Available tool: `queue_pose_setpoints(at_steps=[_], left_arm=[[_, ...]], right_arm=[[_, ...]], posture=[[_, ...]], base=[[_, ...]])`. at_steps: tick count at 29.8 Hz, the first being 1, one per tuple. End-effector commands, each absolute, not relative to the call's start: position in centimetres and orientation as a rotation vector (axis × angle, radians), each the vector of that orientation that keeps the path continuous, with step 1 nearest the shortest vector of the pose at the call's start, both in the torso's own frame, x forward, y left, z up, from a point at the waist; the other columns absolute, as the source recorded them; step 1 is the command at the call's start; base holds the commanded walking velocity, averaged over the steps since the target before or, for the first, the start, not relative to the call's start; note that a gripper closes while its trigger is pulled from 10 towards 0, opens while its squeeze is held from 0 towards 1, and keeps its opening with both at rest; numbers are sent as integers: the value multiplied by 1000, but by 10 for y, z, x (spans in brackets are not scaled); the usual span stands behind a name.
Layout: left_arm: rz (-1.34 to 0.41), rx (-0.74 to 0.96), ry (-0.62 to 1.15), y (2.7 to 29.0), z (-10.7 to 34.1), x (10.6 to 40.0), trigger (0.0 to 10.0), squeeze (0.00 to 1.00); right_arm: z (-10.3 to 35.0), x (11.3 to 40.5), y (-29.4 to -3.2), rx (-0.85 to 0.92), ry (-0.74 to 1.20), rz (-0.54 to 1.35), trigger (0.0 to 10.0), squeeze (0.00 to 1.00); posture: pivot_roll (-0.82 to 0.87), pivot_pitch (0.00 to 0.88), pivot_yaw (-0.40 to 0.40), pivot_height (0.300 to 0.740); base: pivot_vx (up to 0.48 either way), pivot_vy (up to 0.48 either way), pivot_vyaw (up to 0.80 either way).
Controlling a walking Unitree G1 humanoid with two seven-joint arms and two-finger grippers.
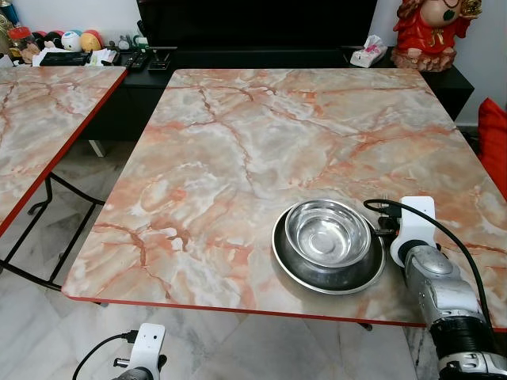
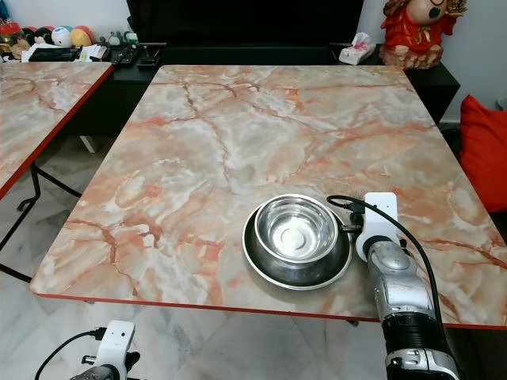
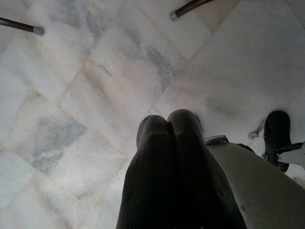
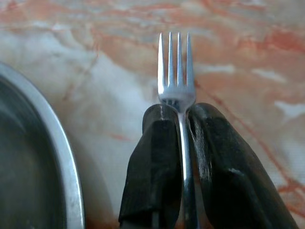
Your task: Setting the table
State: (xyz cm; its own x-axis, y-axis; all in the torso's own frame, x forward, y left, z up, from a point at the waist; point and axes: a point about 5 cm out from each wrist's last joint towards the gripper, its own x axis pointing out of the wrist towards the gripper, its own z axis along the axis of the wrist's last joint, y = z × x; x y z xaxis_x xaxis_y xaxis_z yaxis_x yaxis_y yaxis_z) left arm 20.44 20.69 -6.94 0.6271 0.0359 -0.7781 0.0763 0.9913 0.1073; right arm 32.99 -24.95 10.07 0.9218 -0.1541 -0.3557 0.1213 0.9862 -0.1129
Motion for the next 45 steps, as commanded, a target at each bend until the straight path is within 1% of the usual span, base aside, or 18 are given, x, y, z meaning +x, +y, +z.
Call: queue_pose_setpoints(at_steps=[1,2,3,4,5,7,8,9,13,19,20,21,25,29,32,40,45], left_arm=[[-31,147,913,208,-71,201,10000,0],[-31,147,913,208,-71,201,10000,0],[-31,147,913,208,-71,201,10000,0],[-31,147,913,208,-71,201,10000,0],[-31,148,913,208,-71,201,10000,0],[-31,148,913,208,-71,201,10000,0],[-31,148,913,208,-71,201,10000,0],[-31,148,913,208,-71,201,10000,0],[-30,148,913,208,-71,201,10000,0],[-29,158,908,209,-71,202,10000,0],[-14,163,902,211,-70,202,10000,0],[-4,163,898,213,-70,202,10000,0],[23,159,885,217,-68,203,10000,0],[37,152,875,218,-67,203,10000,0],[56,142,865,219,-67,204,10000,0],[39,147,864,215,-68,204,10000,0],[76,127,861,216,-68,203,10000,0]], right_arm=[[124,337,-253,-82,284,-159,10000,82],[124,337,-253,-82,284,-159,10000,82],[123,337,-251,-80,287,-152,10000,553],[123,337,-251,-80,287,-149,10000,980],[123,337,-250,-79,288,-148,10000,1000],[122,336,-250,-84,294,-149,10000,1000],[121,336,-250,-86,297,-151,10000,831],[121,336,-251,-88,298,-155,10000,0],[128,336,-253,-86,253,-170,10000,0],[149,336,-256,-127,56,-242,10000,0],[156,331,-253,-100,-33,-249,10000,0],[159,327,-251,-73,-82,-256,10000,0],[159,315,-249,-65,-168,-299,10000,0],[158,309,-248,-60,-199,-319,10000,0],[149,298,-239,-50,-213,-298,10000,0],[147,298,-229,-34,-239,-277,10000,0],[148,297,-225,-49,-266,-259,10000,0]], posture=[[42,86,38,740],[42,86,38,740],[42,86,38,740],[42,86,38,740],[42,85,38,740],[41,86,39,740],[41,86,39,740],[41,85,38,740],[41,85,38,740],[41,79,35,740],[41,77,35,740],[41,77,35,740],[40,67,27,740],[40,63,25,740],[39,55,21,740],[42,42,15,740],[40,32,13,740]], base=[[0,0,0],[0,0,0],[0,0,0],[0,0,0],[0,0,0],[0,0,0],[0,0,0],[0,0,0],[0,0,0],[0,0,0],[0,0,0],[0,0,0],[0,0,0],[0,0,0],[0,0,0],[0,0,0],[0,0,0]])
